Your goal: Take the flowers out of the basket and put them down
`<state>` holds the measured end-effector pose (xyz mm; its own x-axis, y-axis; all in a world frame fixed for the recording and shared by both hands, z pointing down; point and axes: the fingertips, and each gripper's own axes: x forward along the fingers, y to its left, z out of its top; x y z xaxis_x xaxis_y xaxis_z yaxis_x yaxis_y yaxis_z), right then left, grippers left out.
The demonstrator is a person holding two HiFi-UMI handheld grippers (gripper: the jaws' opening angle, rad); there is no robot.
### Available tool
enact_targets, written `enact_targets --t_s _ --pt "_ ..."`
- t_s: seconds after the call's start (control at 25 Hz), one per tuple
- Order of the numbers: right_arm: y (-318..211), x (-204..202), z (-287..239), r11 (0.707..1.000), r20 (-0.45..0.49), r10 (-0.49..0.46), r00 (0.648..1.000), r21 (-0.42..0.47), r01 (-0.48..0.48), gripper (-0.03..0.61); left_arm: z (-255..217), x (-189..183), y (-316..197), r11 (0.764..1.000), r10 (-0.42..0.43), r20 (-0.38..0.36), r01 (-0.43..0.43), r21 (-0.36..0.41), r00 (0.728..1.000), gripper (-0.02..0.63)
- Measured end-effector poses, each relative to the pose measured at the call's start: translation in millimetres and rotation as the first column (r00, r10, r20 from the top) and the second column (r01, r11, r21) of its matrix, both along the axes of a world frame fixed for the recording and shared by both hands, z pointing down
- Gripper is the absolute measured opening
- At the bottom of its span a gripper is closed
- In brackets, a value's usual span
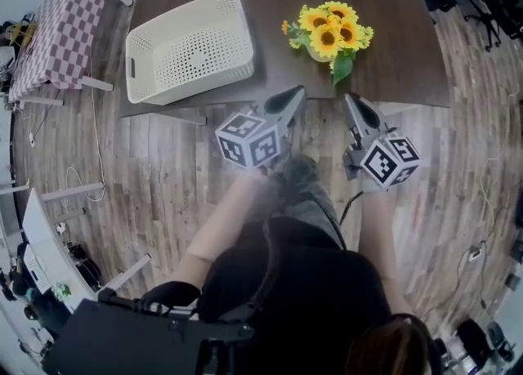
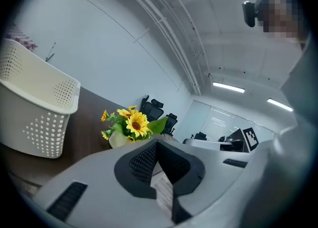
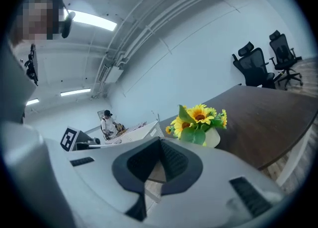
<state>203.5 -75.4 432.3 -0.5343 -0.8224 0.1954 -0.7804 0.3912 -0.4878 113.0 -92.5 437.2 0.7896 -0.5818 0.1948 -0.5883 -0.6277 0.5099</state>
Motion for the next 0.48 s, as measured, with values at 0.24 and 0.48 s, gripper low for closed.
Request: enact_targets --t_s 0.24,0.48 --pt "33 -21 0 1.0 -0.045 0.003 0.999 0.021 -0.002 0.002 -1 -14 28 0.999 0.013 0.011 -0.013 0.043 1.0 0.0" --pt "70 -36 9 1.0 -0.069 0.025 0.997 0.007 -0.025 0.001 11 -30 63 0.999 0.033 0.021 -0.034 0.03 0.999 0.0"
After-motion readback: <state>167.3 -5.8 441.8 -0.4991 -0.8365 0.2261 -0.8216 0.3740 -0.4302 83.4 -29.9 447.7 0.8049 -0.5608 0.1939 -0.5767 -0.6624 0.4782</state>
